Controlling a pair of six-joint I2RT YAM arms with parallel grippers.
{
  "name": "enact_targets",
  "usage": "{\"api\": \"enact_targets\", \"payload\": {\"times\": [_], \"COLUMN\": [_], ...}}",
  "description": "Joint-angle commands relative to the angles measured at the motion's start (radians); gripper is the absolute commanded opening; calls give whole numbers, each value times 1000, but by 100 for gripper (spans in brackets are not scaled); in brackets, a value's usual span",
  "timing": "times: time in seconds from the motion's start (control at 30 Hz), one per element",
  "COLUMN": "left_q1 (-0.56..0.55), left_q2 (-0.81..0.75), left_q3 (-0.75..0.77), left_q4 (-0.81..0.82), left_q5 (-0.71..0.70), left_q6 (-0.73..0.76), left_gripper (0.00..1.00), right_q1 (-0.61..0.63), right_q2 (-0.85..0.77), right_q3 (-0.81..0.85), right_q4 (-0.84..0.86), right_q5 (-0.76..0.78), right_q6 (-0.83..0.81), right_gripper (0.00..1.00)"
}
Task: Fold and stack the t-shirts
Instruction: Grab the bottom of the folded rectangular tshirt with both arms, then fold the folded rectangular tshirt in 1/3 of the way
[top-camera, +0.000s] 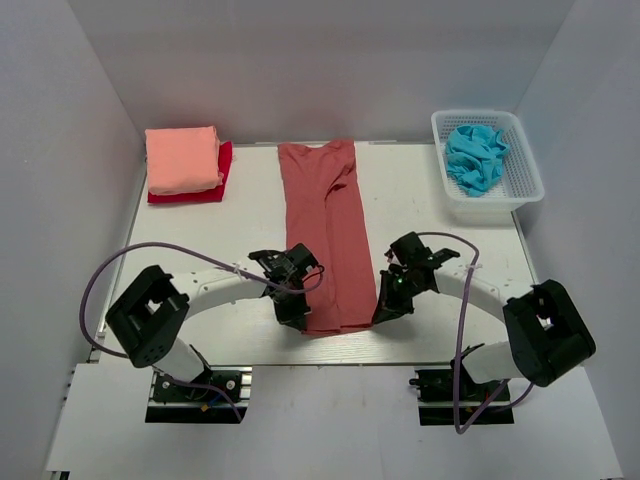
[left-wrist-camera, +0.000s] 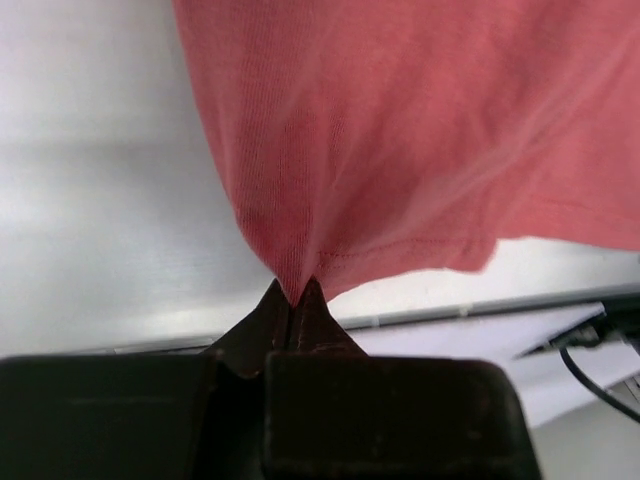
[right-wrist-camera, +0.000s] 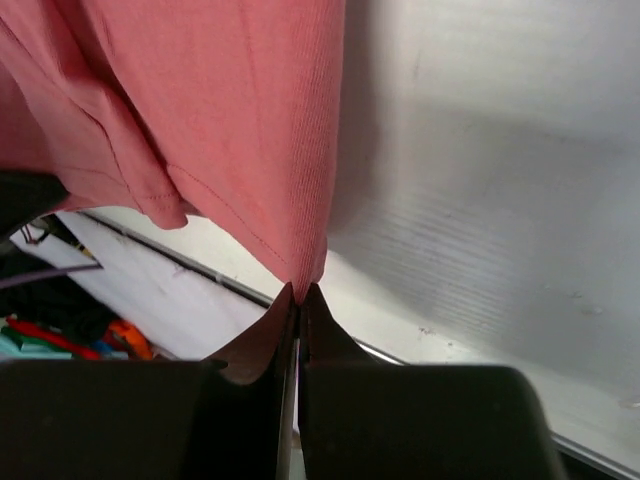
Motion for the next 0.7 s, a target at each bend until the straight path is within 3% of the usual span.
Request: {"api": "enact_targets", "payload": {"times": [0.0, 0.37, 0.67], "left_q1": [-11, 35, 169], "left_q2": [-60, 4, 120], "left_q3": [12, 225, 498], "left_q4": [-51, -123, -215], "left_q5": [49, -83, -207], "left_q6": [-40, -28, 15], "left_gripper": [0, 0, 0], "right_q1": [10, -4, -48], "right_q2": [-26, 17, 213], "right_q3": [-9, 268, 582], "right_q4": [-21, -150, -164], "right_q5": [-80, 94, 154], "right_q6": [1, -33, -28], "right_gripper": [0, 0, 0]}}
